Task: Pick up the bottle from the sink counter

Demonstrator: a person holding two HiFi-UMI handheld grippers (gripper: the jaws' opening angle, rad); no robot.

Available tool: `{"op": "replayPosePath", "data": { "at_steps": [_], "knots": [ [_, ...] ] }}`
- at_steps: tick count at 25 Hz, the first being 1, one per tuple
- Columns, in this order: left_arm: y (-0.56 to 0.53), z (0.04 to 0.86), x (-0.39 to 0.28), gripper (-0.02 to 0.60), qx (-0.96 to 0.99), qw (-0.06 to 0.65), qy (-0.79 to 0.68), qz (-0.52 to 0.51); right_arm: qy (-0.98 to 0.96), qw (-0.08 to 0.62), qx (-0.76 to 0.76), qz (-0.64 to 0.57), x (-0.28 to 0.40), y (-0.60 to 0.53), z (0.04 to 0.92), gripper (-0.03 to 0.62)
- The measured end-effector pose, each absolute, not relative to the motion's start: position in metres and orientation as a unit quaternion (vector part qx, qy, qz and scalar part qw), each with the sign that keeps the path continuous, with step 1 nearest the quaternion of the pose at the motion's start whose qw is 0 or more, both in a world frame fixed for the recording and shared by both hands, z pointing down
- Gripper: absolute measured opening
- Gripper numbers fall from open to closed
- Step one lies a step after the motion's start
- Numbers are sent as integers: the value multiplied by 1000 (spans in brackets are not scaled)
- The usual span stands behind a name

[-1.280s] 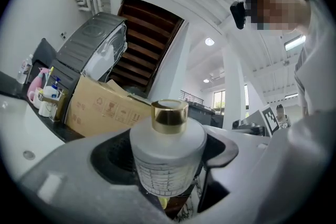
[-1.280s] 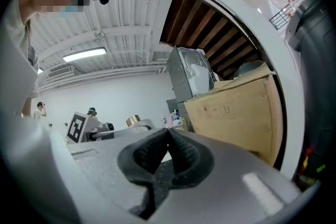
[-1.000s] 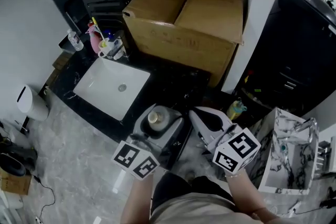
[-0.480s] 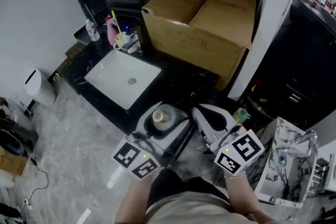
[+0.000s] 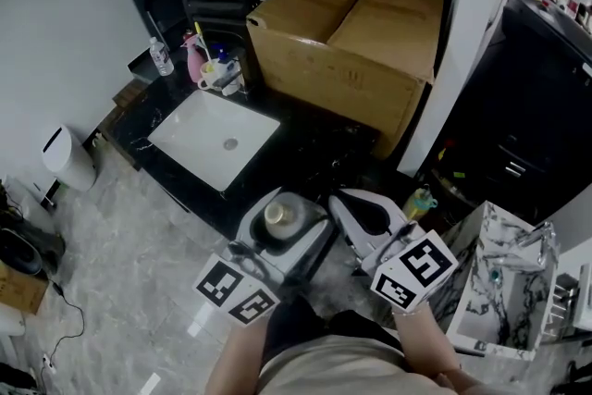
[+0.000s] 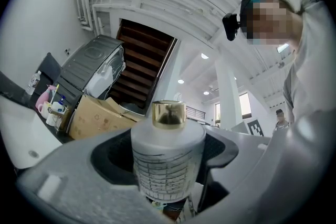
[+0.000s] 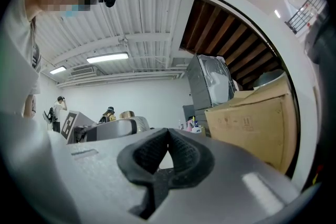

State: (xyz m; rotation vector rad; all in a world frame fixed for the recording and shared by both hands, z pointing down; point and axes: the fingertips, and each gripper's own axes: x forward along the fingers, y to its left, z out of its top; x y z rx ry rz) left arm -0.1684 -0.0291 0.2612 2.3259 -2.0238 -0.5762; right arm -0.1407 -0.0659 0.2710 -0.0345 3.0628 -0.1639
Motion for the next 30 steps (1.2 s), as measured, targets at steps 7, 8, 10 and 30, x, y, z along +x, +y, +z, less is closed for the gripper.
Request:
{"op": "replayPosePath", "data": {
  "at_steps": [7,8,10,30],
  "knots": [
    [-24,263,-163,339,748,2,-637,-188,998,26,-6,-52,-138,-57,279,3],
    [-24,264,-162,339,749,3,-635,-189,998,23,-6,-53,-138,-56,281,3],
    [-23,265,-162,339,749,5,-635,-191,998,20,-6,-53,-136,-56,284,3],
    [-22,274,-164,339,736,23,-644,-208,999,-25,-3,-44,-133,-62,310,3]
  ]
}}
